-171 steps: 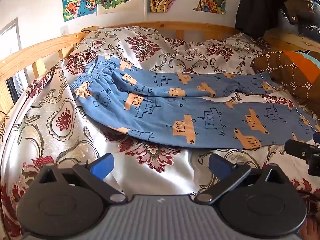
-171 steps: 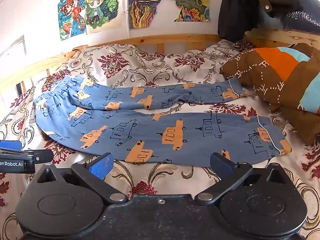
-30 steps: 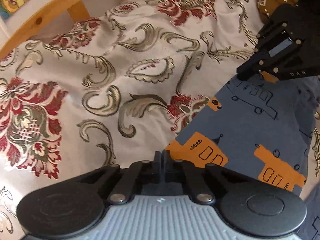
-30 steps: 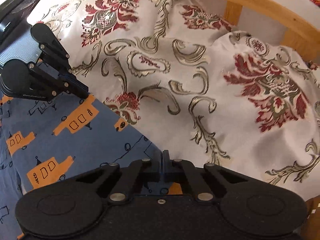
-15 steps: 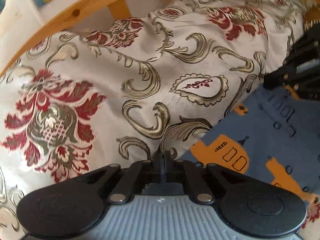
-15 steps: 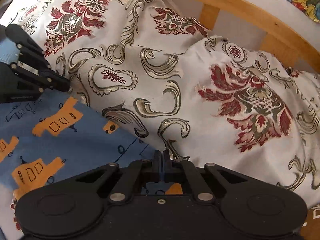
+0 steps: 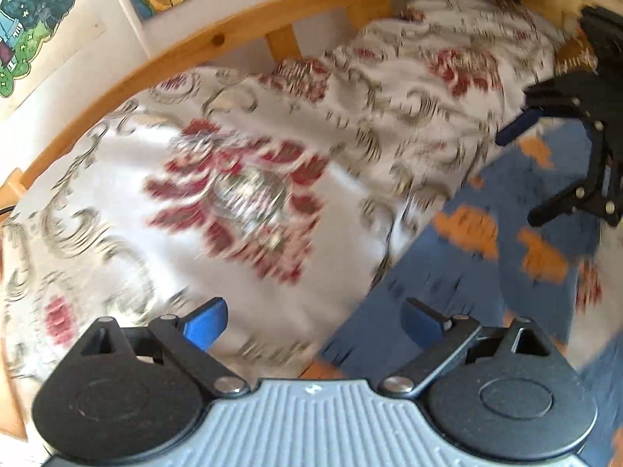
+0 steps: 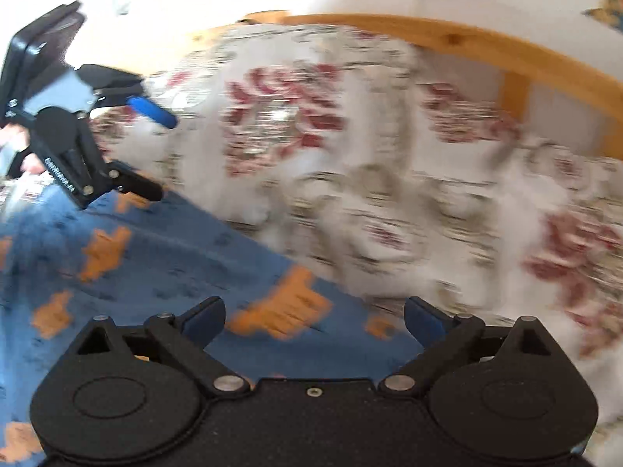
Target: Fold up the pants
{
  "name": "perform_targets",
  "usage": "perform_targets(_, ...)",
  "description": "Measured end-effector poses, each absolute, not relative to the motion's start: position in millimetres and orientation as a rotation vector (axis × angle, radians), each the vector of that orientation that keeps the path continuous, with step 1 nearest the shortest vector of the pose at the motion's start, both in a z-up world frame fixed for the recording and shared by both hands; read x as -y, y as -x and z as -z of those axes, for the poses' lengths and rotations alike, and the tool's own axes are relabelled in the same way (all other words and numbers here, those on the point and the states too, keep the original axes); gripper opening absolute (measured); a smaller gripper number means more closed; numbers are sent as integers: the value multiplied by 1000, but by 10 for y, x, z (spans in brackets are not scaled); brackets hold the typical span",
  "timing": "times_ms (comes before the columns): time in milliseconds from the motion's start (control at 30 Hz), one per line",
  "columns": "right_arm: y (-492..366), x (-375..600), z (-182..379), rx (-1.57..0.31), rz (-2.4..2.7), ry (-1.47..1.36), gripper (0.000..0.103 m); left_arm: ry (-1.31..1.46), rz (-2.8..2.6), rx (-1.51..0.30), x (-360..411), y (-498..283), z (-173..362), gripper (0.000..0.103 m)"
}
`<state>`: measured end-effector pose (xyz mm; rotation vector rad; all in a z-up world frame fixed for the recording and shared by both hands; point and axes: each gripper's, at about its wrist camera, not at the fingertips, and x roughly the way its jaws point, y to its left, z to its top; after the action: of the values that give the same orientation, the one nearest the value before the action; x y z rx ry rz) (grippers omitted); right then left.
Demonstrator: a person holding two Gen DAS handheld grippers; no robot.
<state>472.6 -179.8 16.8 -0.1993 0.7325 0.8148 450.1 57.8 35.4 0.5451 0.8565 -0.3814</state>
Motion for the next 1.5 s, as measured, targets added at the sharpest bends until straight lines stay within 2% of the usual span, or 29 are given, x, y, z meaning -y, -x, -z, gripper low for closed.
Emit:
perform_targets(200, -4853, 1280, -125, -790, -859, 173, 99, -515, 361, -986, -1063, -4551, -359, 95)
perform_targets(267, -4923, 1196, -99, -816, -842, 179, 97, -528, 361, -1000, -1150, -4551, -332, 84)
perform_targets(367, -5017, 1159, -39, -843, -826, 174, 91, -580, 390, -1012, -1143, -4525, -323, 72)
perform_targets(567, -5112, 1103, 47, -853, -816, 252, 75, -670, 444, -1043, -1044, -4462, -322, 46)
perform_targets(667, -5084, 1076, 70, -848, -820, 315, 62, -663, 455, -1048, -990, -4446, -340, 32)
perform_targets(733, -5061, 1047, 95, -853, -817, 361, 45, -698, 447, -1042, -931, -4406, -314, 26)
perform_targets(800, -5026, 1022, 124, -858, -818, 412, 36, -723, 432, -1037, -882, -4381, -285, 21)
perform_targets(867, -5009, 1021, 136, -861, -815, 427, 24, -731, 416, -1027, -849, -4365, -284, 10)
perform_targets(900, -5006, 1026, 136, -857, -801, 430, 12, -729, 405, -1024, -841, -4367, -288, 8)
perform_targets(933, -5008, 1031, 132, -850, -785, 436, 7, -727, 393, -1019, -832, -4367, -292, 5)
perform_targets(967, -5009, 1042, 129, -845, -775, 435, 6, -725, 379, -1011, -823, -4362, -297, 3)
perform_targets(1033, -5004, 1078, 114, -833, -763, 420, 0, -722, 363, -998, -809, -4343, -304, 2)
perform_targets(1267, -4791, 1158, 28, -767, -737, 406, 0, -688, 320, -940, -830, -4219, -378, 1)
perform_targets(1500, -4218, 1492, -203, -634, -714, 345, 0, -658, 325, -841, -846, -3926, -561, 1)
